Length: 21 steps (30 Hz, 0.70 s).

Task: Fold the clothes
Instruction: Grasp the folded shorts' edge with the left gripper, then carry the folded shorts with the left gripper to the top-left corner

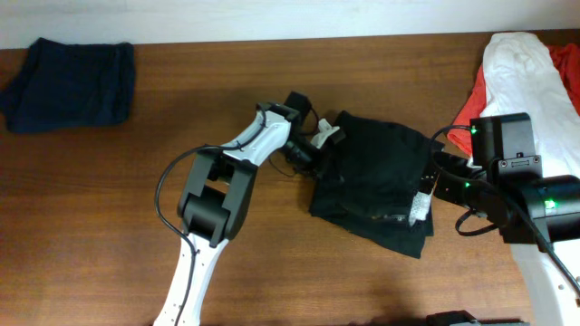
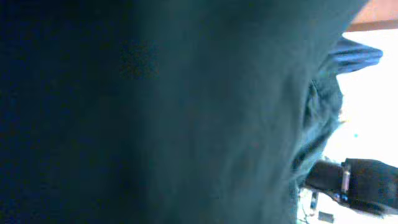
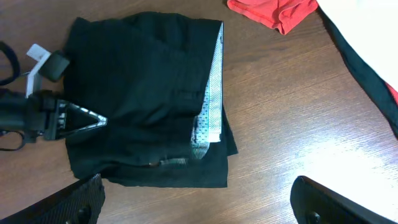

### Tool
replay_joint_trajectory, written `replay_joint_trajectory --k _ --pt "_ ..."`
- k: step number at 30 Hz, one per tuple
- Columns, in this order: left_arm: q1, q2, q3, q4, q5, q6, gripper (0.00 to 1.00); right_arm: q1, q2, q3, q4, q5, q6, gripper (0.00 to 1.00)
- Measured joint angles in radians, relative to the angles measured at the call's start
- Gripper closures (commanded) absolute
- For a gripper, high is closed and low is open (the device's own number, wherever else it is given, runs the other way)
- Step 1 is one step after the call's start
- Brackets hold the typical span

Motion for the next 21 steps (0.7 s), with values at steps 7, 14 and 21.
replay_joint_trajectory --k 7,14,21 --pt "0.011 -0.001 0.009 0.006 -0.105 -0.145 0.99 0.000 0.000 0.000 0.000 -0.003 0.000 0.01" --pt "0.180 -0.008 0.068 0.050 -0.255 -0.314 0.99 0.000 0.000 0.000 0.000 -0.003 0.000 0.01" --pt "0.466 -0.008 0.126 0.058 -0.399 -0.356 0.99 0.000 0.000 0.000 0.000 -0.003 0.000 0.01"
